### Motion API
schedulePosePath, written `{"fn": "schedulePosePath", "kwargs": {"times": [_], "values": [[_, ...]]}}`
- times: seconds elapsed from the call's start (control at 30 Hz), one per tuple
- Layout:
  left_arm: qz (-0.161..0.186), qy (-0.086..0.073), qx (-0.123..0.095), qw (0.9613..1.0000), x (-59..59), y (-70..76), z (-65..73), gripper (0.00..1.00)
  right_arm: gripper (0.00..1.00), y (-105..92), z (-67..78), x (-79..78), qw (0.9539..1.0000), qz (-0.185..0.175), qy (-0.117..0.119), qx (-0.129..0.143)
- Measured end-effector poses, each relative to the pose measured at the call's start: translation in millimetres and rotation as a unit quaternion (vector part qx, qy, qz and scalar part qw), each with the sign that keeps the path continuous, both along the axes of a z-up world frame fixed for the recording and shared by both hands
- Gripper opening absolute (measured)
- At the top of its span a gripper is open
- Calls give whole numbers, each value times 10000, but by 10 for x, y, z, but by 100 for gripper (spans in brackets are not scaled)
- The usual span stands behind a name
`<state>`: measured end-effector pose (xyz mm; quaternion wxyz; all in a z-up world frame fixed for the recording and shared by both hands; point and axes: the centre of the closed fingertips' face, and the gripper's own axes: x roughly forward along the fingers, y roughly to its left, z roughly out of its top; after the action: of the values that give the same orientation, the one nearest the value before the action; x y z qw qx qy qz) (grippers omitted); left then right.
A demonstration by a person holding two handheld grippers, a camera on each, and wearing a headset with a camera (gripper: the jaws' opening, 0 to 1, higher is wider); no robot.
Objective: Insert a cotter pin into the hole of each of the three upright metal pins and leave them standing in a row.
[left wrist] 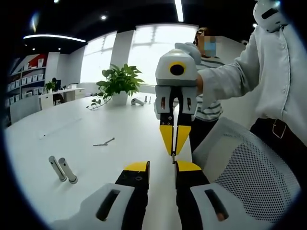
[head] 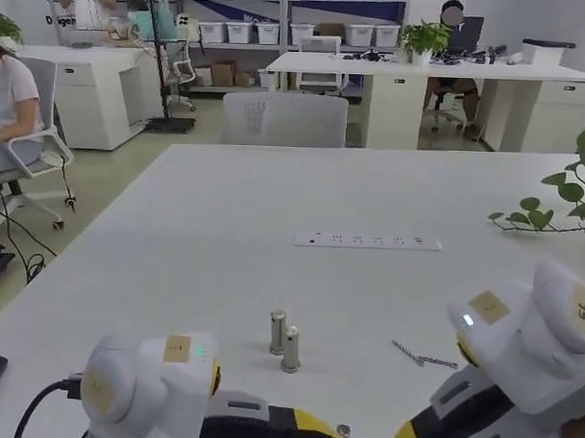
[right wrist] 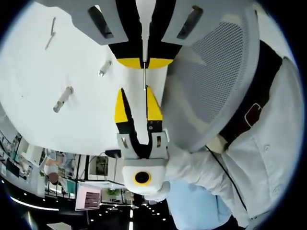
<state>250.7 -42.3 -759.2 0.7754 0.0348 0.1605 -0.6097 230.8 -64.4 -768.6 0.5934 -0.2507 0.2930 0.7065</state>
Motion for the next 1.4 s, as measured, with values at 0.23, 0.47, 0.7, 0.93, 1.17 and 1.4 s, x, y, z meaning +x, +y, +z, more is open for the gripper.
{"fn": "schedulePosePath", "kwargs": {"times": [0.23, 0.47, 0.7, 0.93, 1.17, 1.4], "values": [[306, 25, 181, 9994, 125, 94, -180, 25, 4, -108, -41, 28, 9999, -136, 27, -66], [364, -5, 519, 9980, 280, 99, -418, 28, 4, -205, -74, 88, 9994, -324, 63, -127], [503, -23, 635, 9967, 432, 58, -573, 28, 4, -282, -77, 125, 9989, -431, 74, -160], [579, -51, 767, 9954, 499, 14, -746, 25, 4, -337, -84, 163, 9984, -535, 89, -158], [754, 138, 667, 9948, 521, -20, -856, 21, 4, -366, -108, 211, 9977, -643, 95, -168], [909, 189, 660, 9935, 524, -81, -931, 19, 4, -376, -136, 263, 9965, -809, 122, -164]]}}
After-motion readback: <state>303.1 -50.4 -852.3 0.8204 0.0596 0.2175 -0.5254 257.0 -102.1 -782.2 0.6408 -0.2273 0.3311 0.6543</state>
